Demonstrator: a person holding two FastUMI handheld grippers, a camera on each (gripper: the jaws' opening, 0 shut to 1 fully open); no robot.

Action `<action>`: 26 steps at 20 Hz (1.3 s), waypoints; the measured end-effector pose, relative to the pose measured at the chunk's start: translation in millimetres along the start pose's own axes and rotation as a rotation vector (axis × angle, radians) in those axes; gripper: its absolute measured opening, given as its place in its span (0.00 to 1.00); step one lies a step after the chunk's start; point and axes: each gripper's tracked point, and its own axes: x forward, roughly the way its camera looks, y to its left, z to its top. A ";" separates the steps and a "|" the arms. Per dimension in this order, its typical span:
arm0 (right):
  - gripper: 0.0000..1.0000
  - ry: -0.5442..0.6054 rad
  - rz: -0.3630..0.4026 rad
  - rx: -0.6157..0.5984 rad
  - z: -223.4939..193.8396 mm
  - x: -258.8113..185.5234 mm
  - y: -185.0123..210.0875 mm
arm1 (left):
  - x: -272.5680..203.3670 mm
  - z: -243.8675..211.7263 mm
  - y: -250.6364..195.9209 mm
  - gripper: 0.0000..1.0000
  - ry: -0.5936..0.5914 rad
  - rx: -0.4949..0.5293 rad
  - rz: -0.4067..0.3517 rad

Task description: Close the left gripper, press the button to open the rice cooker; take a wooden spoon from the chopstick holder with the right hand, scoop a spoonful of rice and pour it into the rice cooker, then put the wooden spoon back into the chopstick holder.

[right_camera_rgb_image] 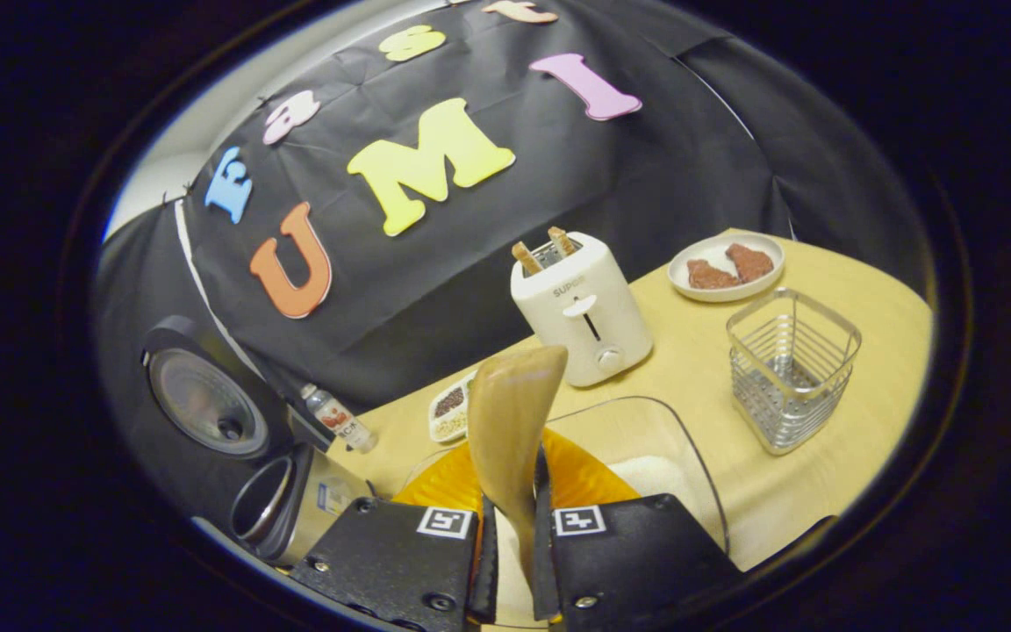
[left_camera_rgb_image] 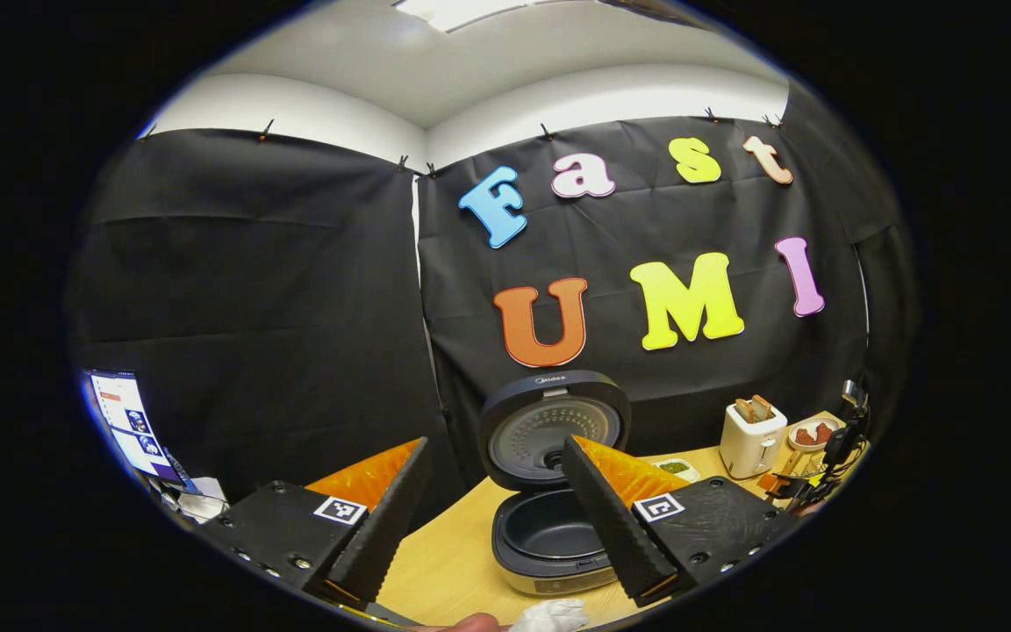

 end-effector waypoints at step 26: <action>0.20 -0.055 0.173 0.652 93.6 -19.7 62.7 | 2.0 1.7 17.6 0.95 0.007 -0.011 0.031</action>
